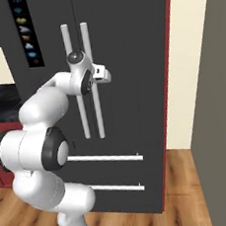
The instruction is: Retrieve the butter from the fridge and place it on a plate on the dining table. Then retrieve the butter knife by the fridge and place it near the plate.
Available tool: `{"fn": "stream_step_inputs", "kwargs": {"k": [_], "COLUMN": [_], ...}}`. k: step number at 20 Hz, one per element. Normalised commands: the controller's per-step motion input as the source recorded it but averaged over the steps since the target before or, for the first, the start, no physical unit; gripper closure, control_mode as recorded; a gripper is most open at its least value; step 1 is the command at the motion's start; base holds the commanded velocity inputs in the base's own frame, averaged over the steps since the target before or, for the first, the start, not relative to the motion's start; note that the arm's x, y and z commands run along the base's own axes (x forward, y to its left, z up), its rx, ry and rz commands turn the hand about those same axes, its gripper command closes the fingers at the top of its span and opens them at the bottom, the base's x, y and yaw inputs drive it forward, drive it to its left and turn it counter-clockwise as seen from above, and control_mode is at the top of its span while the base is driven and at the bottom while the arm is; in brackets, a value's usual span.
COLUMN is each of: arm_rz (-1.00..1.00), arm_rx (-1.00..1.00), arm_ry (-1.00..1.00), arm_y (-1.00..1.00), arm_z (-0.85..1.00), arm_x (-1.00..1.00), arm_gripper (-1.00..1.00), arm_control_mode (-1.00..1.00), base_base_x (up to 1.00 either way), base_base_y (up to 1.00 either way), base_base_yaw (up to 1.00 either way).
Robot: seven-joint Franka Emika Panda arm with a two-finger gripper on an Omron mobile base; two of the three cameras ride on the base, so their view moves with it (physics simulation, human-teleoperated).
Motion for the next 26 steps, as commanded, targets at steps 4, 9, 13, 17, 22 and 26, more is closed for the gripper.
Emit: {"fn": "stream_step_inputs", "kwargs": {"k": [4,9,13,17,22,26], "arm_rz": [0.00,0.00,0.02,0.01,0.00,0.00], "arm_rx": [0.00,0.00,0.00,0.00,0.00,0.00], "arm_ry": [-0.02,-0.04,-0.13,-0.11,0.00,0.00], "arm_y": [0.00,0.00,0.00,0.00,0.00,-0.03], "arm_z": [0.00,0.00,0.00,-0.02,0.00,0.03], "arm_x": [0.43,0.34,0.24,0.29,0.00,-0.24], "arm_gripper": [-1.00,-1.00,-1.00,1.00,1.00,1.00], "arm_control_mode": [-1.00,-1.00,-1.00,-1.00,-1.00,-1.00], "base_base_x": [0.00,0.00,0.00,0.00,0.00,0.00], "base_base_y": [0.00,0.00,0.00,0.00,0.00,0.00], "base_base_yaw": [0.00,0.00,0.00,0.00,0.00,0.00]}}
